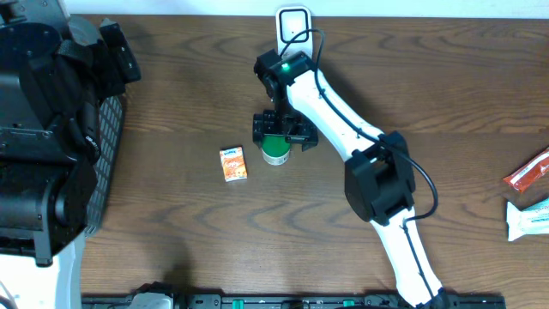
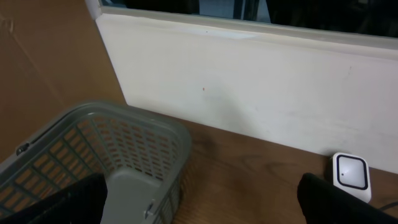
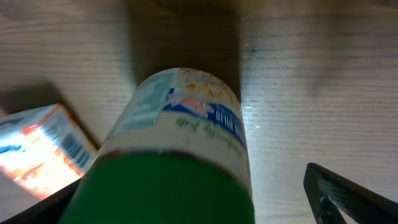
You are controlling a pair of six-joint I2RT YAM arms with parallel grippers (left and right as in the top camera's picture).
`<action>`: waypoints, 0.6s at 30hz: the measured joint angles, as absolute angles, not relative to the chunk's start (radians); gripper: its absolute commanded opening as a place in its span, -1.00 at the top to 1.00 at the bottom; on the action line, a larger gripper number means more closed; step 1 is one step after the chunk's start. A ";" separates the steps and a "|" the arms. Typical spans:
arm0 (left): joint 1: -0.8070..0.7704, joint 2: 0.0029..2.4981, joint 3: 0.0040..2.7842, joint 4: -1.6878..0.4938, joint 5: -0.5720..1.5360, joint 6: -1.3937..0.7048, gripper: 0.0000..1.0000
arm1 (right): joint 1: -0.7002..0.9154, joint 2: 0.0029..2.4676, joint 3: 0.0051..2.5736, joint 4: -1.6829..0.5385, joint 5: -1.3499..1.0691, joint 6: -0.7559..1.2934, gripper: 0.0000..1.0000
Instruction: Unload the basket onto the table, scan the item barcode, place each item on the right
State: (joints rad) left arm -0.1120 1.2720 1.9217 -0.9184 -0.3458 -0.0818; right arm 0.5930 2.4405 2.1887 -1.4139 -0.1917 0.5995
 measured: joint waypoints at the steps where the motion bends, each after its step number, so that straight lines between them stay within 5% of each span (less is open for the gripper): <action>1: -0.112 1.272 1.922 -0.918 -0.346 -0.082 -0.96 | 0.596 2.448 2.188 -1.414 -0.190 0.599 -0.97; 18: -0.112 1.272 1.922 -0.918 -0.346 -0.081 -0.96 | 0.607 2.451 2.183 -1.400 -0.094 0.599 -0.95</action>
State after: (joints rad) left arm -0.1120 1.2720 1.9217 -0.9184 -0.3458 -0.0814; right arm 0.6075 2.4508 2.1826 -1.3998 -0.0944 0.5995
